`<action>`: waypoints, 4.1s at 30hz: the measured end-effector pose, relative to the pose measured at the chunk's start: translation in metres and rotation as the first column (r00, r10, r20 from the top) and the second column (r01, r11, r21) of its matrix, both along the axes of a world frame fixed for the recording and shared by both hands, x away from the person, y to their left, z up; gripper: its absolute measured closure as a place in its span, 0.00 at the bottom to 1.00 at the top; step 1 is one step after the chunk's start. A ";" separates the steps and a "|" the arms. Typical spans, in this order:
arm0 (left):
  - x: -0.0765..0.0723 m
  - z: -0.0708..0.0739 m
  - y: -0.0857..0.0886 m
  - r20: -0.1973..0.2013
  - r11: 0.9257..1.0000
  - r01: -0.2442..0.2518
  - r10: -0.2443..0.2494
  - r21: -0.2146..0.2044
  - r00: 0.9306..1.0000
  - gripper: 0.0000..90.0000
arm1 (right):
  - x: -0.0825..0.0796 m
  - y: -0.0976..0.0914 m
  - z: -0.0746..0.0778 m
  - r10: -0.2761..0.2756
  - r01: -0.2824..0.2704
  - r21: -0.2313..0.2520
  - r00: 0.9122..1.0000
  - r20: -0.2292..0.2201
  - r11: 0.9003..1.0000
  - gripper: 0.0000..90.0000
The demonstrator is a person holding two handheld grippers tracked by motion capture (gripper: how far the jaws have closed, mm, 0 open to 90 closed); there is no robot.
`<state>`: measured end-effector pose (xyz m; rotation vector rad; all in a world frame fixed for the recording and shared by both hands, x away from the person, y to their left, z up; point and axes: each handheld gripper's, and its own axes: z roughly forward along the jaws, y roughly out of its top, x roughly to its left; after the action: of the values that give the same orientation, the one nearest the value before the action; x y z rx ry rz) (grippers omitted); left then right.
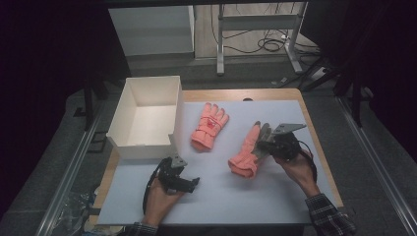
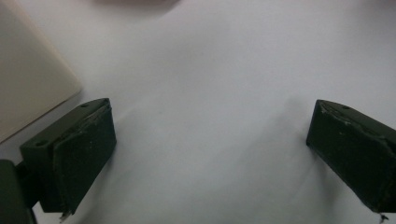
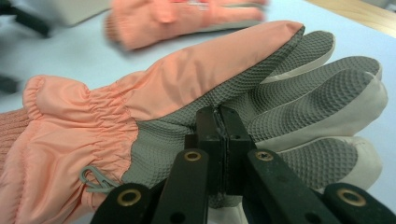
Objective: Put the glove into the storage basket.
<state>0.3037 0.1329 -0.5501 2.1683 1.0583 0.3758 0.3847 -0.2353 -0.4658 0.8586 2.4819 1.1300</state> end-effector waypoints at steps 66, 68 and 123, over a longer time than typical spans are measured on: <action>0.000 0.000 0.000 -0.001 1.000 0.000 0.000 0.000 1.000 0.02 | 0.038 0.042 -0.004 0.015 -0.014 0.027 0.999 -0.030 1.000 0.72; 0.000 0.000 0.000 0.000 1.000 -0.001 0.001 -0.001 1.000 0.02 | 0.044 0.053 -0.001 0.025 -0.025 0.025 0.999 -0.027 0.999 0.72; 0.000 0.000 0.000 -0.004 1.000 -0.002 0.002 -0.001 1.000 0.01 | 0.123 0.170 -0.011 0.061 -0.070 -0.085 0.993 -0.100 0.994 1.00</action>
<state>0.3037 0.1329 -0.5501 2.1677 1.0621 0.3720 0.5082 -0.0654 -0.4771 0.8318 2.6351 1.0134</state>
